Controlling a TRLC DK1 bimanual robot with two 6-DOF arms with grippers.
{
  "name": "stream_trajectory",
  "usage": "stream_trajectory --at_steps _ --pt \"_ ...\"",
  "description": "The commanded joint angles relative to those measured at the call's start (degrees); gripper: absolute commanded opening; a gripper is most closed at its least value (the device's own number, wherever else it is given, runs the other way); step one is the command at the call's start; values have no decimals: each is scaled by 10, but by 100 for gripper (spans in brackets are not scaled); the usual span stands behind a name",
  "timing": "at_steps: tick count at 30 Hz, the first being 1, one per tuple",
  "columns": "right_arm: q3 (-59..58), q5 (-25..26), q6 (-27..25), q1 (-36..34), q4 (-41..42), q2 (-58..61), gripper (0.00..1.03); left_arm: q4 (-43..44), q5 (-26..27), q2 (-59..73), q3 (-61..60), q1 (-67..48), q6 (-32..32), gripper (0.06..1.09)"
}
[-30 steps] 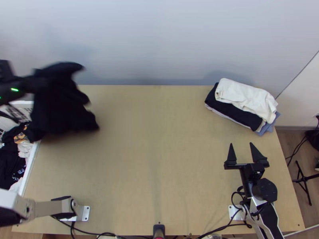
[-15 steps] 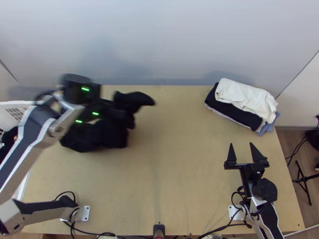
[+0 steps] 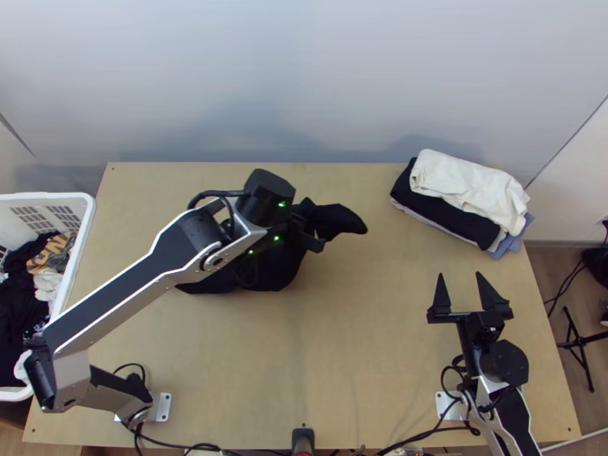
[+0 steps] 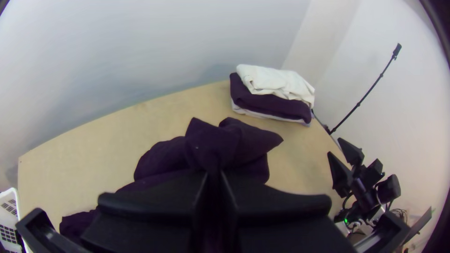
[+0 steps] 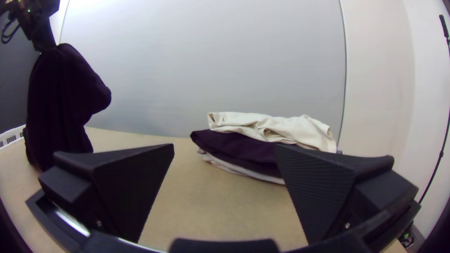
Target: Fold the t-shirt
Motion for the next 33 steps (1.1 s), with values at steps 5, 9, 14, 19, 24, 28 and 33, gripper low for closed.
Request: stream_trajectory --at_steps 5,9,14,19,24,28,33 --pt "0 0 0 0 0 0 99 8 -4 -44 67 -16 -17 9" --pt "0 0 0 0 0 0 99 19 -10 -107 99 -4 -21 9" --pt "0 0 0 0 0 0 99 87 -36 -195 99 32 -10 9" --pt "0 0 1 0 0 0 99 137 -35 -263 49 71 -8 9" --pt "0 0 0 0 0 0 99 197 -28 -309 -151 134 16 9" --pt "0 0 0 0 0 0 99 264 32 -331 -312 242 37 9" --pt "0 0 0 0 0 0 99 301 83 -326 -444 346 58 9"
